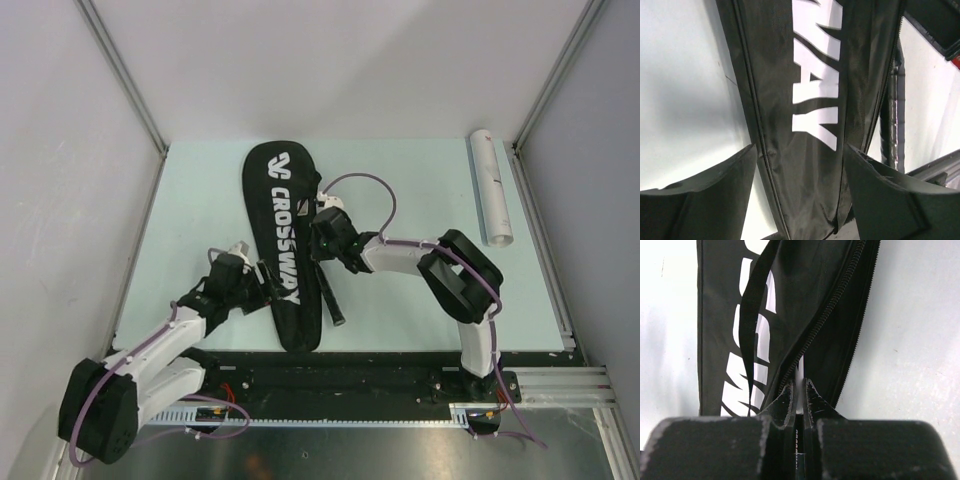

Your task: Pack up the badminton gear

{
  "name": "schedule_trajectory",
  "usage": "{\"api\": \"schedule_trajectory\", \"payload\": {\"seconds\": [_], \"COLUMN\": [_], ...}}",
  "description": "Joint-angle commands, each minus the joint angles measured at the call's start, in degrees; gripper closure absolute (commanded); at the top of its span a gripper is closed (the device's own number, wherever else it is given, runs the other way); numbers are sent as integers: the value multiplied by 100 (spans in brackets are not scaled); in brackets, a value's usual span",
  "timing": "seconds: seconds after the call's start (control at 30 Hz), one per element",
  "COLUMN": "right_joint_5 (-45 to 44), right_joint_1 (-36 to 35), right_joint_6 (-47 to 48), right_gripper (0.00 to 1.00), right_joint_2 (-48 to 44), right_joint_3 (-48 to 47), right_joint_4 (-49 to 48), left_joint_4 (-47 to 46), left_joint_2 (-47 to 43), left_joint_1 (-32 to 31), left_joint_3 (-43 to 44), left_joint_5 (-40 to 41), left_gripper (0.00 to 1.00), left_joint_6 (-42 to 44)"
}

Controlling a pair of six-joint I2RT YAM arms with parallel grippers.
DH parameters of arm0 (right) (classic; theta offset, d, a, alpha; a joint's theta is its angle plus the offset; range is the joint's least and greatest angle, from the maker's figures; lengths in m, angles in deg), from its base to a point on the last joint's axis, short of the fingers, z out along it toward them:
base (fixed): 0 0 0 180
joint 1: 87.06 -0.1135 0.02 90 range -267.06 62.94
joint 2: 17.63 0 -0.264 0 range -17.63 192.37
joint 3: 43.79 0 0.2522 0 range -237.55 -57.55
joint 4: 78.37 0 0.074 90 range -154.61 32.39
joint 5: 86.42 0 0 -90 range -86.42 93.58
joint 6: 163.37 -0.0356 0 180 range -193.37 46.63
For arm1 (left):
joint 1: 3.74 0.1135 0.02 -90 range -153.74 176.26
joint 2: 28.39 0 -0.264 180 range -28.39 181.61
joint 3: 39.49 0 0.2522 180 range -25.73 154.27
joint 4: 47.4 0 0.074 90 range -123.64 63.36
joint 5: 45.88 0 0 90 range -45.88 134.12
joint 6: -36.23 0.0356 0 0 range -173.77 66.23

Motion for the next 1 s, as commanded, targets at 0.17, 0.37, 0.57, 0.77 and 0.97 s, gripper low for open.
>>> {"api": "schedule_trajectory", "payload": {"seconds": [0.17,0.37,0.57,0.77,0.97], "right_joint_5": [1183,2914,3567,3532,3691], "right_joint_1": [61,429,668,642,475], "right_joint_6": [-1155,-1114,80,584,514], "right_gripper": [100,83,52,54,61], "right_joint_2": [511,599,-428,-1262,-1563], "right_joint_3": [-186,-186,735,1658,2415], "right_joint_4": [-1189,-1051,266,657,280], "left_joint_4": [-1811,-2121,-2024,-2016,-2016], "left_joint_2": [694,864,555,537,537], "left_joint_1": [-261,-341,-341,-341,-341], "left_joint_3": [-769,-822,-937,-928,-945], "left_joint_5": [-676,-580,-457,-457,-527], "left_gripper": [55,70,72,74,75], "left_joint_6": [-600,-645,-671,-600,-636]}}
